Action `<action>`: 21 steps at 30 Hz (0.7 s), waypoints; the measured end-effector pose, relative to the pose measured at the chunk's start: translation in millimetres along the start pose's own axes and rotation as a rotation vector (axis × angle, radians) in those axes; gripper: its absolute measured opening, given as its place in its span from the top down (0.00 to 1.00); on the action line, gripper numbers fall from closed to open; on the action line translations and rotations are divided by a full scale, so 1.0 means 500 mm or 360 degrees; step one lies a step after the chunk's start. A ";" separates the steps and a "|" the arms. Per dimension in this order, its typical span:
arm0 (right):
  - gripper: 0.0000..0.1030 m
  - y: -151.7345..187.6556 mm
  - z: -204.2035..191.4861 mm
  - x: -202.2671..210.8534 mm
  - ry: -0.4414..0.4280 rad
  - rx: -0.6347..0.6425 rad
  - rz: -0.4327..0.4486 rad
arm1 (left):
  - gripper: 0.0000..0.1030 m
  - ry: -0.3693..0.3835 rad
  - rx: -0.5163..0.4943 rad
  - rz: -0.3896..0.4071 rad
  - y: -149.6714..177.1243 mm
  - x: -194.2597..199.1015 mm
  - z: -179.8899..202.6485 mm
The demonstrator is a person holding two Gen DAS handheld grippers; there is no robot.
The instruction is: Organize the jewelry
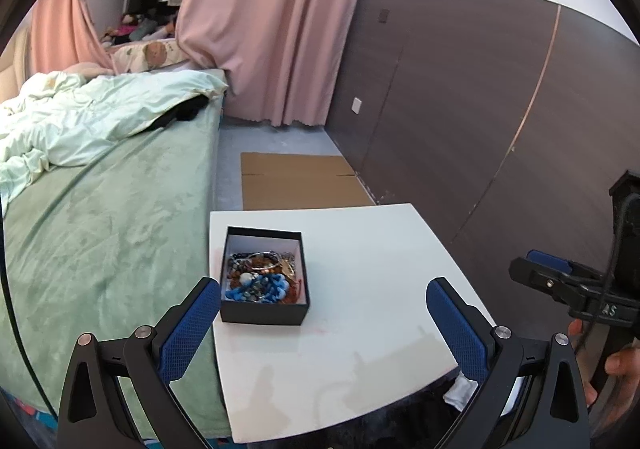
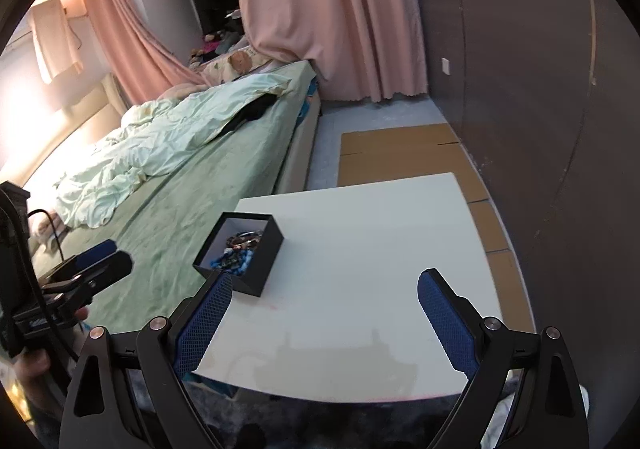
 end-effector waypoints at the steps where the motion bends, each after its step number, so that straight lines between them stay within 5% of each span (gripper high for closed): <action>1: 0.09 -0.003 0.007 0.004 0.0022 -0.0017 0.0011 | 0.01 -0.0001 -0.0010 0.0002 0.001 0.002 0.005; 21: 0.09 -0.012 0.013 0.036 0.0040 -0.0117 -0.0011 | 0.01 0.0004 -0.0035 0.0013 -0.034 0.032 0.054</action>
Point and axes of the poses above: each gripper's, at about its wrist camera, not at the fingertips, and x roughly against the way its jaws point, z to its right, y to its underside, the point moved 2 cm from there along -x, roughly the way its jaws point, and after that the axes turned 2 degrees about -z, right-handed, at the moved point
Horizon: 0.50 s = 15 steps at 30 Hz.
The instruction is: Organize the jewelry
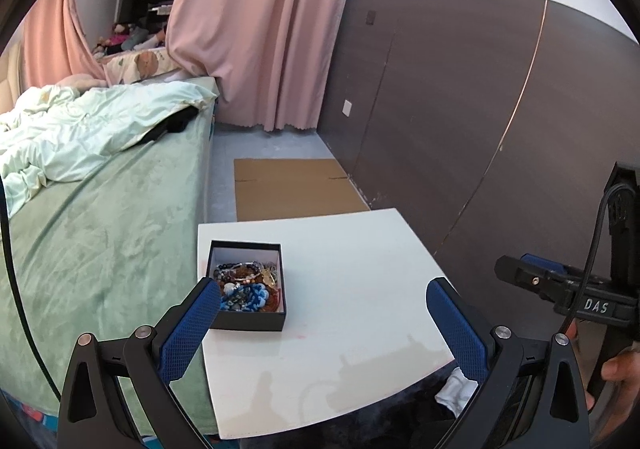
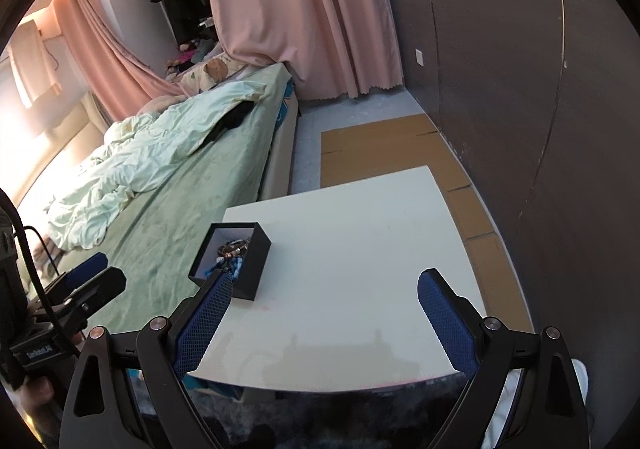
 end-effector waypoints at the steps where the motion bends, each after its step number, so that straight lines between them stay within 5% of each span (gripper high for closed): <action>1: 0.09 0.000 -0.001 -0.001 0.0009 0.0003 0.0001 | 0.01 -0.0005 -0.0001 0.0006 -0.001 0.002 -0.001; 15: 0.08 0.002 -0.002 -0.003 0.0025 -0.0009 -0.0022 | 0.01 -0.0015 0.0036 -0.0007 0.002 0.003 -0.018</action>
Point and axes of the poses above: each gripper's, at about its wrist camera, not at the fingertips, and x roughly against the way its jaws point, z to its right, y to its underside, the point moved 2 cm from there along -x, roughly the way its jaws point, and after that the axes turned 2 degrees about -z, right-handed, at the moved point
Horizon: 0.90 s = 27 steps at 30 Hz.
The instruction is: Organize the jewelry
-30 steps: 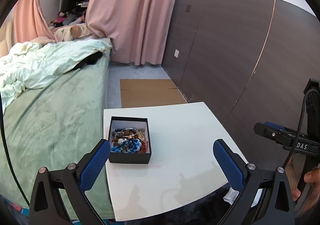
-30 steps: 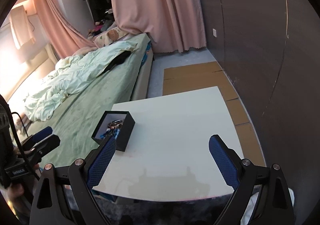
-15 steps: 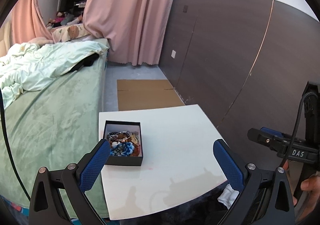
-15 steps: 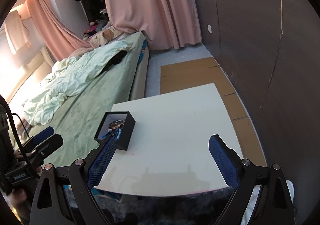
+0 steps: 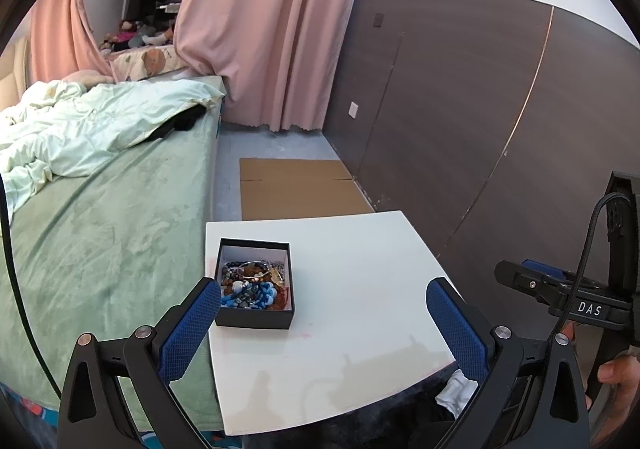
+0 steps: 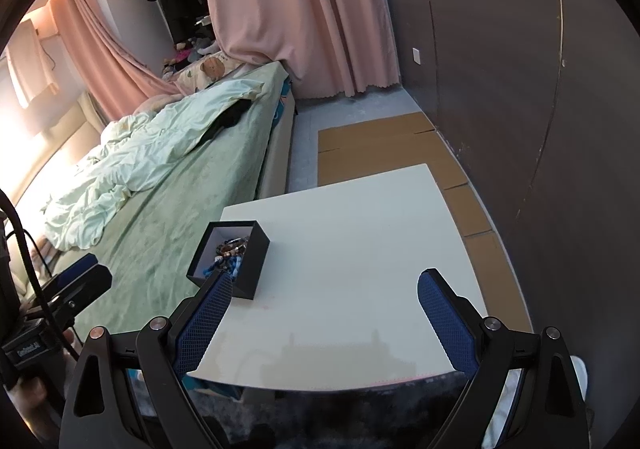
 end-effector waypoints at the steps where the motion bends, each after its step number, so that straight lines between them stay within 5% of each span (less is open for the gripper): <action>1: 0.08 0.000 0.000 0.000 0.0000 -0.0001 -0.0002 | 0.01 -0.0001 0.0001 0.0000 0.000 0.001 0.000; 27: 0.08 0.009 0.009 0.000 0.0016 -0.0018 -0.0006 | 0.01 -0.0020 -0.0051 -0.0037 0.009 -0.012 0.014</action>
Point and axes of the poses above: each gripper's, at about its wrist camera, not at the fingertips, and x roughly against the way its jaws point, z to its right, y to its underside, the point moved 2 cm from there along -x, roughly the way its jaws point, and after that the axes turned 2 degrees about -z, right-handed, at the moved point
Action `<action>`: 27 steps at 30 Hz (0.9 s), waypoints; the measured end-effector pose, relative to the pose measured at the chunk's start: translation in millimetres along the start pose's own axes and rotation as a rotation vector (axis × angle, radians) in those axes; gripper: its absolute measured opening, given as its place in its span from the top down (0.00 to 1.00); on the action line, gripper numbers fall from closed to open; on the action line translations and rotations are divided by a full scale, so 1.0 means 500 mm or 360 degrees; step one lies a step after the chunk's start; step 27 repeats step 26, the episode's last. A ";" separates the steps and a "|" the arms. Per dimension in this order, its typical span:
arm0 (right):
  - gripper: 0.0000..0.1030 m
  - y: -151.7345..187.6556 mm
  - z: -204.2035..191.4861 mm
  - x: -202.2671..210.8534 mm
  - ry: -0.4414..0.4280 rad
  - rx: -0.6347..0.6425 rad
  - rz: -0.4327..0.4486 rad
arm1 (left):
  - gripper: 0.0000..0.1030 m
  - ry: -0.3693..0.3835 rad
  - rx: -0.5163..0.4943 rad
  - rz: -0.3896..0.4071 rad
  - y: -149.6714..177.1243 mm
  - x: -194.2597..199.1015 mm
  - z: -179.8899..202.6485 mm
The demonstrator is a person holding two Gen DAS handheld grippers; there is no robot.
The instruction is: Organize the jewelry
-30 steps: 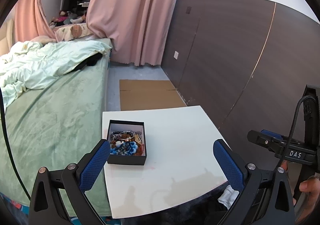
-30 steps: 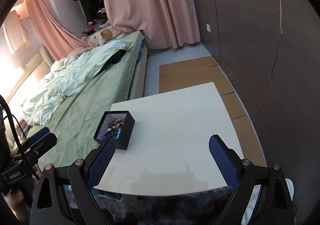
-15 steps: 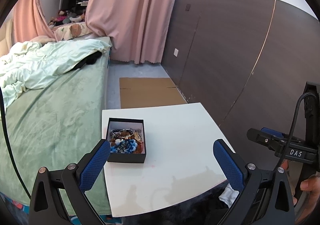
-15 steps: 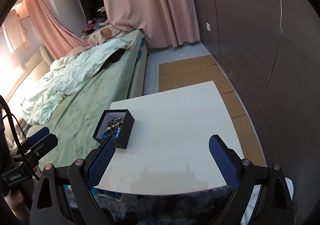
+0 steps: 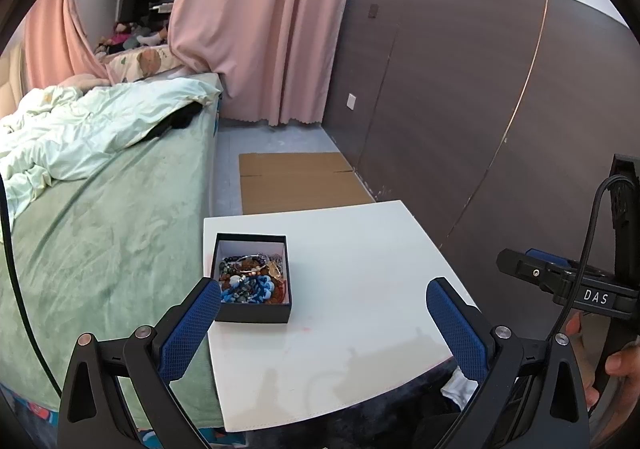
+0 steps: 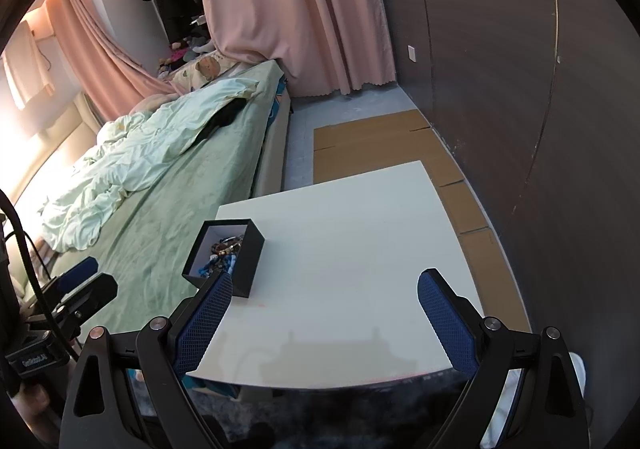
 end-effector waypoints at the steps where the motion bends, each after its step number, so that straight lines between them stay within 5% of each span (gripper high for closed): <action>1: 0.09 0.000 0.000 0.001 0.0000 0.0001 0.0001 | 0.01 -0.0006 -0.0002 0.0000 0.000 0.000 0.000; 27: 0.09 -0.005 0.024 0.001 0.0015 -0.0016 -0.0009 | 0.01 -0.0064 -0.0081 -0.0019 0.008 -0.012 0.017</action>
Point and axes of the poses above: each gripper's, at about its wrist camera, not at the fingertips, and x roughly against the way its jaws point, z to its right, y to its underside, the point moved 2 cm from there along -x, roughly the way its jaws point, and after that the axes turned 2 degrees about -z, right-handed, at the moved point
